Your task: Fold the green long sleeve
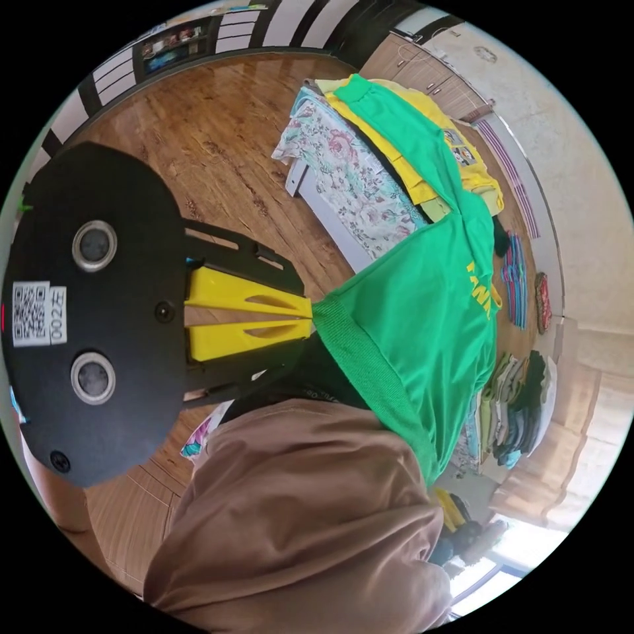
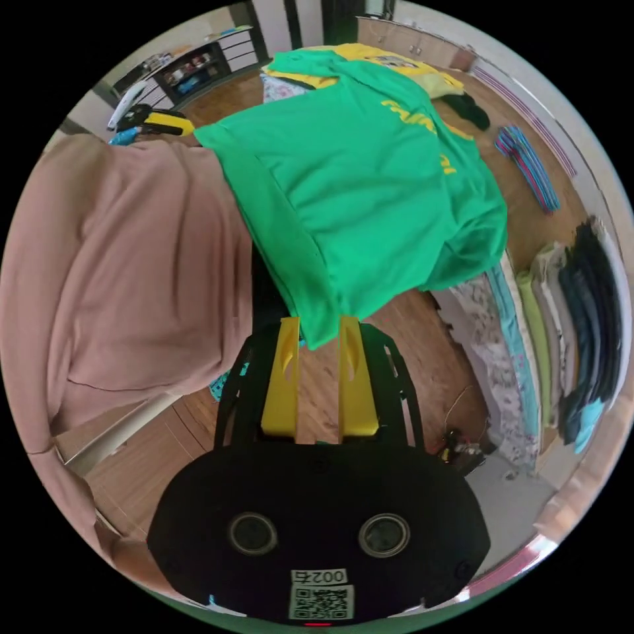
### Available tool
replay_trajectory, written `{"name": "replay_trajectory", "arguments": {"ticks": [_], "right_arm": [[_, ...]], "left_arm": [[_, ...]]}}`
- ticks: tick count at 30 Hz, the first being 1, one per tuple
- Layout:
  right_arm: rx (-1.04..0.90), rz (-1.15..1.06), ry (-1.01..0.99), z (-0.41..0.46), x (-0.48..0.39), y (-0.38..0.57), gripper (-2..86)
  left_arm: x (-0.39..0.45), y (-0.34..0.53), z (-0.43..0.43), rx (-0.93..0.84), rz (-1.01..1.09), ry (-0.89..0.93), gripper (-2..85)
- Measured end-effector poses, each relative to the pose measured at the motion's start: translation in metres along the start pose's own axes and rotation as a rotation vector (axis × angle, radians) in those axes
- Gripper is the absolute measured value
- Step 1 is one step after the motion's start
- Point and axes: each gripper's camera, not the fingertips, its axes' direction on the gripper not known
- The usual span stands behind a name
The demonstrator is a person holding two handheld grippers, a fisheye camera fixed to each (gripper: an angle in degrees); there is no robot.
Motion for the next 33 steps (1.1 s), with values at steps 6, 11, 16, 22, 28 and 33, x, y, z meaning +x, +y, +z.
{"name": "replay_trajectory", "arguments": {"ticks": [6, 11, 16, 22, 28, 33], "right_arm": [[0.191, 0.161, 0.001, 0.027, 0.005, 0.039, 8.6], [0.294, 0.279, -0.012, 0.037, 0.015, 0.052, 3.1], [0.292, 0.198, 0.195, 0.013, 0.020, 0.055, -0.1], [0.117, -0.049, 0.242, -0.052, 0.035, 0.045, -0.6], [0.066, -0.011, 0.057, 0.006, 0.049, 0.036, -0.1], [0.062, -0.016, -0.043, 0.039, 0.059, 0.024, 4.1]], "left_arm": [[-0.004, -0.010, -0.014, -0.004, -0.010, -0.043, -1.0], [-0.007, -0.017, -0.024, -0.036, -0.019, -0.115, -1.0], [-0.009, -0.023, -0.038, -0.012, -0.014, -0.096, -1.0], [-0.001, -0.034, -0.059, -0.013, 0.087, -0.054, -1.0], [-0.010, -0.036, -0.027, -0.082, 0.050, -0.014, -1.0], [-0.030, -0.042, -0.030, -0.008, -0.063, 0.063, -0.9]]}}
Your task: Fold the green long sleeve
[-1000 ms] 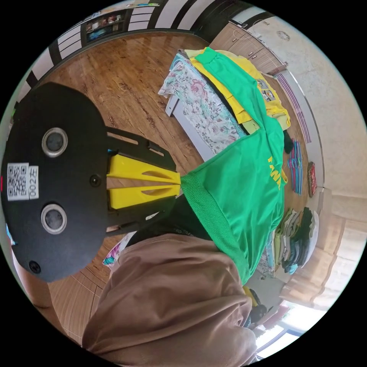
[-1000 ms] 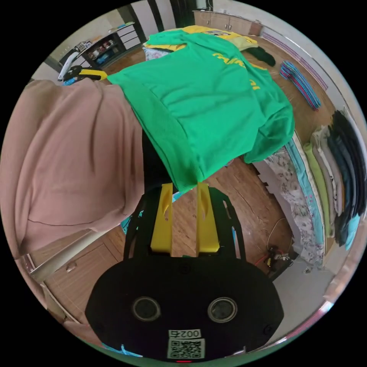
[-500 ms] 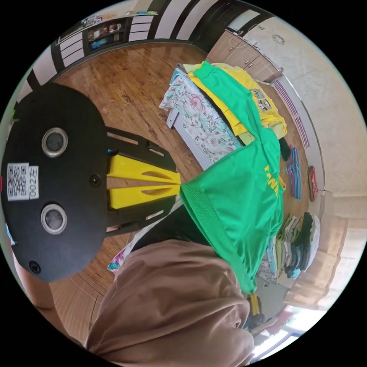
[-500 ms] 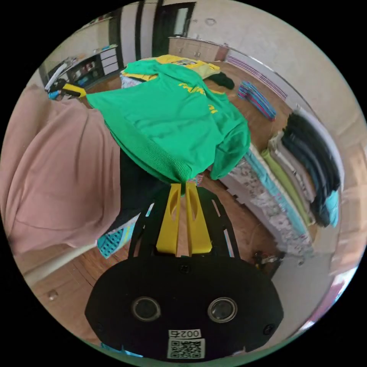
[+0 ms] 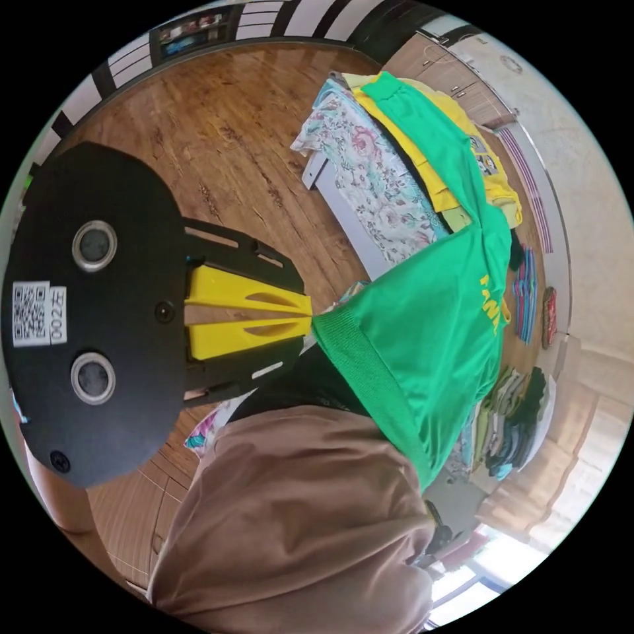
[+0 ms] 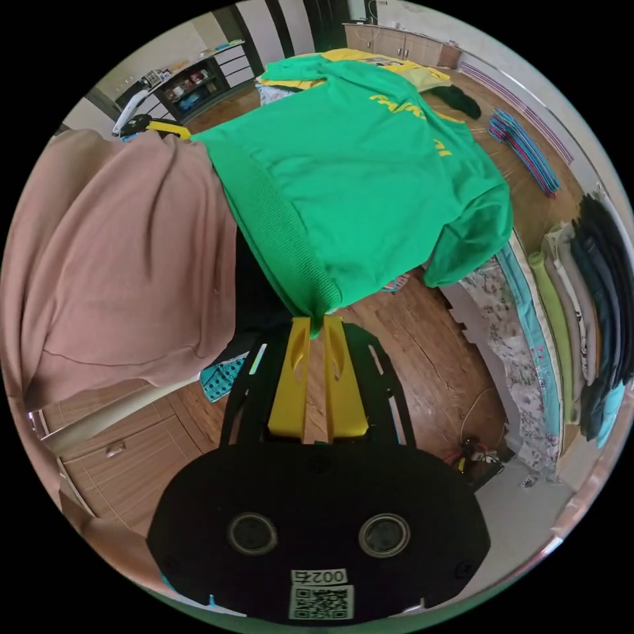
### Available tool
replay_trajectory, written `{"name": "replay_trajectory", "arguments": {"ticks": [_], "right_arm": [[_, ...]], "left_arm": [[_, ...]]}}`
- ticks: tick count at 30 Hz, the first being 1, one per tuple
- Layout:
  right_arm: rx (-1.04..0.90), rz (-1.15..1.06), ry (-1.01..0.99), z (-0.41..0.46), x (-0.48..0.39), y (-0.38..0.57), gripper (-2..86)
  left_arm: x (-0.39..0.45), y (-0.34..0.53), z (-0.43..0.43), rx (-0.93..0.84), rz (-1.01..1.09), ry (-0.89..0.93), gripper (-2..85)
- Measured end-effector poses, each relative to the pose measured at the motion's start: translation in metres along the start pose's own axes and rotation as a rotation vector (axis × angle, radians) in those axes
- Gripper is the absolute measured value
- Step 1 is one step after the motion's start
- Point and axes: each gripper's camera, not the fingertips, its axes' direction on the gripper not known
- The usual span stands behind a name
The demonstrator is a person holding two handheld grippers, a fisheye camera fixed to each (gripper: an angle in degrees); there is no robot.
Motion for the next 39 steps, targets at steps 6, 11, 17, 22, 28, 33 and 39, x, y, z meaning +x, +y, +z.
{"name": "replay_trajectory", "arguments": {"ticks": [6, 11, 17, 22, 28, 33, 39], "right_arm": [[0.089, 0.063, 0.109, -0.061, 0.032, 0.019, 8.4], [0.469, 0.233, 0.395, -0.098, 0.064, 0.018, 8.1], [0.734, 0.410, 0.518, -0.057, 0.114, -0.055, 6.6], [0.617, 0.385, 0.431, 0.000, 0.154, -0.147, 6.8], [0.449, 0.384, 0.323, 0.060, 0.205, -0.222, 7.7], [0.319, 0.382, 0.227, 0.100, 0.239, -0.249, 7.8], [0.356, 0.357, 0.264, 0.115, 0.248, -0.255, 7.1]], "left_arm": [[-0.019, -0.033, -0.031, -0.014, 0.002, -0.133, -0.9], [-0.038, -0.116, -0.031, 0.095, 0.018, -0.159, -1.1], [-0.035, -0.244, 0.009, 0.231, -0.020, -0.172, -0.7], [-0.021, -0.324, 0.050, 0.216, -0.002, -0.213, 1.0], [-0.029, -0.389, 0.093, 0.152, -0.036, -0.200, 2.3], [-0.044, -0.414, 0.126, 0.040, -0.064, -0.234, 2.4], [-0.056, -0.421, 0.124, 0.116, -0.110, -0.161, 2.4]]}}
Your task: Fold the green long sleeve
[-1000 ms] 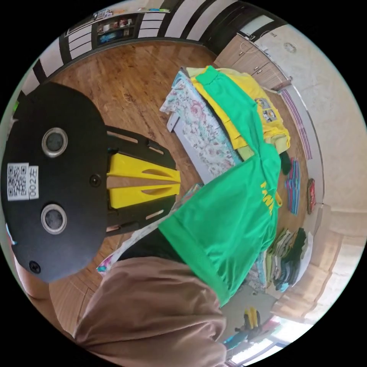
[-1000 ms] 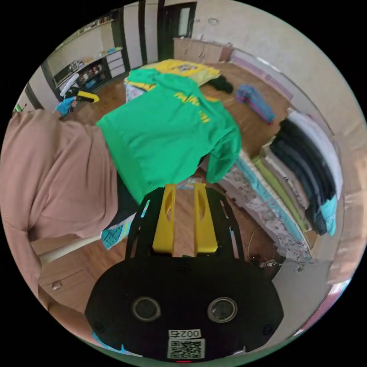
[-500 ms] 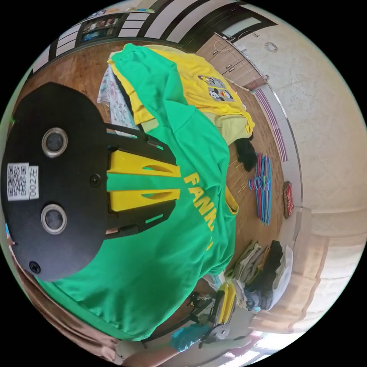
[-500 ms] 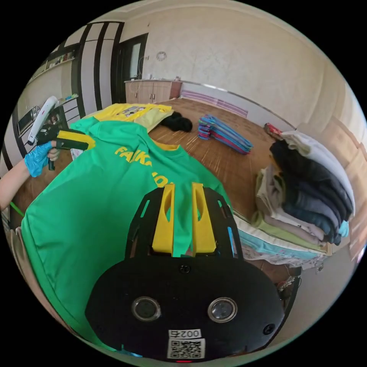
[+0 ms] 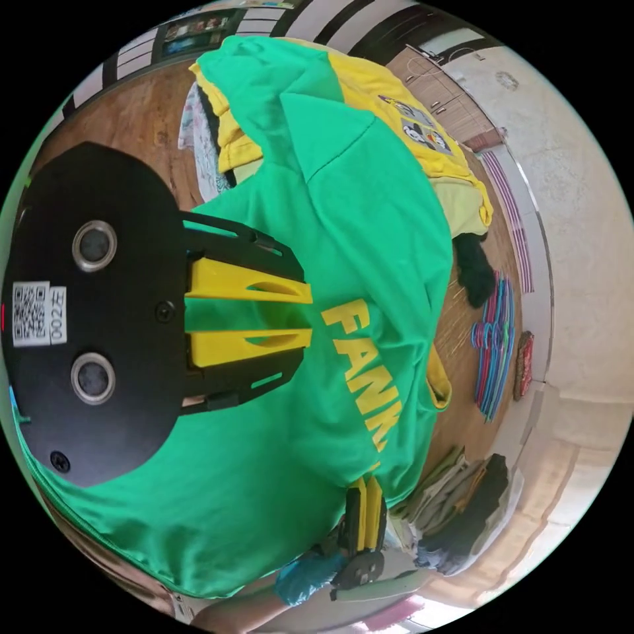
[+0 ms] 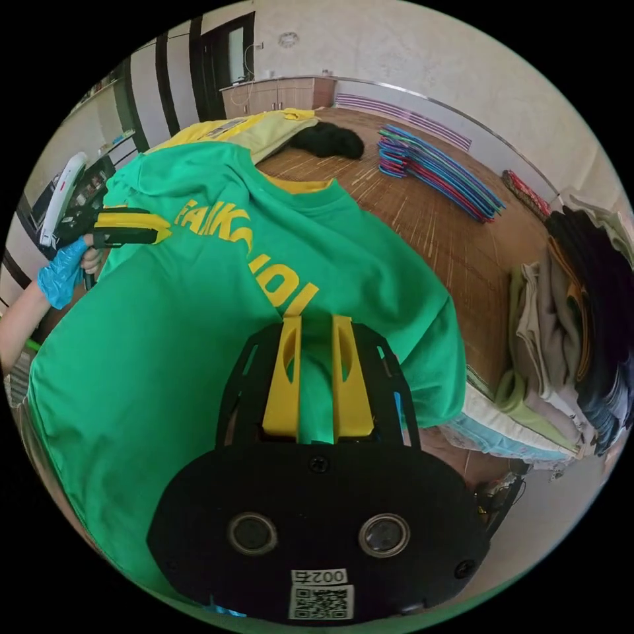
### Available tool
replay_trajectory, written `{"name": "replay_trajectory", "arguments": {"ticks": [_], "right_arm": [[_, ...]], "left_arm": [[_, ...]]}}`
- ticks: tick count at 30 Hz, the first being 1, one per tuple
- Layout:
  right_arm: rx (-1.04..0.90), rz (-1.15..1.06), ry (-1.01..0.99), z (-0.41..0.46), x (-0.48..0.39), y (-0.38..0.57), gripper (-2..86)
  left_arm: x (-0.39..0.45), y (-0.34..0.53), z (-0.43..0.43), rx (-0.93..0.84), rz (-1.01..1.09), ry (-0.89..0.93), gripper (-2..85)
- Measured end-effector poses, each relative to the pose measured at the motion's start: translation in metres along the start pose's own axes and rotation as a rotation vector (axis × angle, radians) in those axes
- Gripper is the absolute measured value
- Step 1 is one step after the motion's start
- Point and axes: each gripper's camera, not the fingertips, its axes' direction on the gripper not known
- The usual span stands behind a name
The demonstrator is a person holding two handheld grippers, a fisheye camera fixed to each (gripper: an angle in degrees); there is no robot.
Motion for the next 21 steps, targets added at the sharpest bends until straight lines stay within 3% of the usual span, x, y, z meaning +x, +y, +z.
{"name": "replay_trajectory", "arguments": {"ticks": [6, 13, 17, 21], "right_arm": [[0.013, 0.021, 0.332, 0.018, 0.003, -0.008, 0.1], [0.083, 0.133, 0.053, 0.009, 0.053, -0.018, 1.6], [0.217, 0.147, 0.003, -0.008, 0.071, -0.030, 8.3], [0.203, 0.120, 0.010, 0.013, 0.082, -0.058, 10.9]], "left_arm": [[0.009, -0.018, -0.006, -0.012, 0.027, -0.048, 1.9], [0.021, -0.043, -0.021, -0.060, 0.059, -0.099, 2.2], [0.025, -0.069, -0.058, 0.022, 0.098, -0.147, 3.7], [0.022, -0.105, -0.086, 0.120, 0.118, -0.287, 9.4]]}}
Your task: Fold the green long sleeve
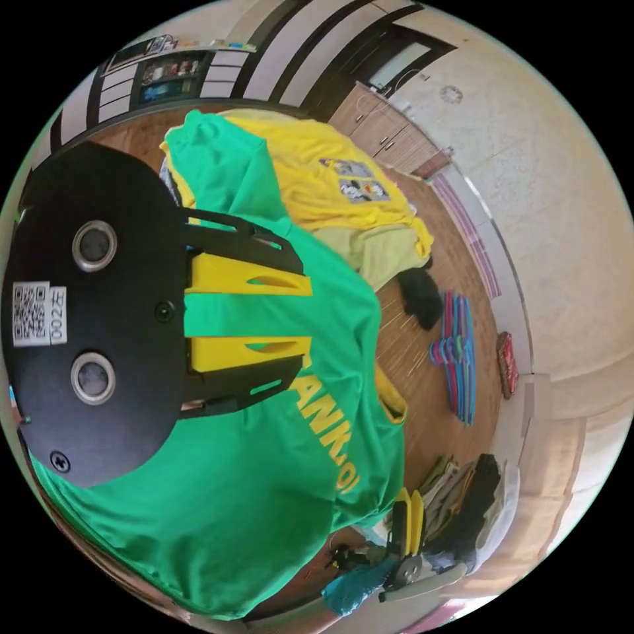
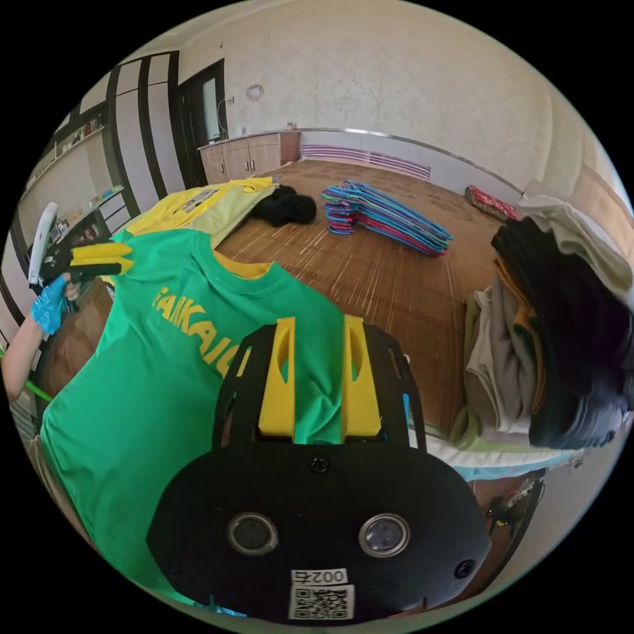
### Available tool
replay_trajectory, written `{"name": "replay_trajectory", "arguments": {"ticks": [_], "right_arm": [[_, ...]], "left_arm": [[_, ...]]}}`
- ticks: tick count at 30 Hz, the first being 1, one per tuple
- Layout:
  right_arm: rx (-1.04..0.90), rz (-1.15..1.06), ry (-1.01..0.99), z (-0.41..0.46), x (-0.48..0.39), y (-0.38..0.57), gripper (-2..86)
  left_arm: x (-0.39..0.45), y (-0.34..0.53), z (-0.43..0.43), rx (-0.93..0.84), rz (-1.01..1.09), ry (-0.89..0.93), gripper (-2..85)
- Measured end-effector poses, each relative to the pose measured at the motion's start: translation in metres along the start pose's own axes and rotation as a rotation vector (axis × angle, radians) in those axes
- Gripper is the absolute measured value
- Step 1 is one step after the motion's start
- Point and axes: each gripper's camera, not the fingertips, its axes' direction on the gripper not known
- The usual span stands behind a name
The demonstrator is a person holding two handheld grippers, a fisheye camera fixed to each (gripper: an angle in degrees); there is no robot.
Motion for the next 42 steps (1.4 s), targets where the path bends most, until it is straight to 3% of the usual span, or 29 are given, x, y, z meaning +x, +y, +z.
{"name": "replay_trajectory", "arguments": {"ticks": [9, 13, 17, 21, 26, 31, 36, 42], "right_arm": [[-0.221, -0.057, 0.009, 0.101, -0.010, -0.048, 11.6], [-0.183, 0.072, -0.025, 0.111, -0.001, -0.048, 8.4], [-0.158, 0.039, 0.004, 0.117, -0.008, -0.048, 0.1], [-0.106, 0.051, 0.034, 0.106, -0.010, -0.050, -0.7], [0.095, -0.001, 0.142, 0.048, -0.017, -0.059, -0.9], [0.137, -0.053, 0.238, 0.028, -0.018, -0.072, -0.9], [0.082, -0.049, 0.250, 0.058, -0.015, -0.077, -0.8], [-0.123, -0.053, 0.167, 0.121, -0.010, -0.083, 1.9]], "left_arm": [[-0.024, -0.032, 0.041, -0.170, -0.015, -0.140, 13.1], [-0.024, -0.040, 0.054, -0.192, 0.035, -0.161, 12.6], [-0.021, -0.057, 0.064, -0.216, 0.065, -0.103, 8.1], [-0.021, -0.075, 0.058, -0.224, 0.078, -0.111, 4.9], [-0.022, -0.097, 0.025, -0.191, 0.100, -0.149, 4.0], [-0.029, -0.126, -0.001, -0.123, 0.124, -0.152, 3.7], [-0.040, -0.144, 0.020, -0.126, 0.079, -0.129, 3.8], [-0.051, -0.139, 0.053, -0.172, 0.063, -0.057, 5.4]]}}
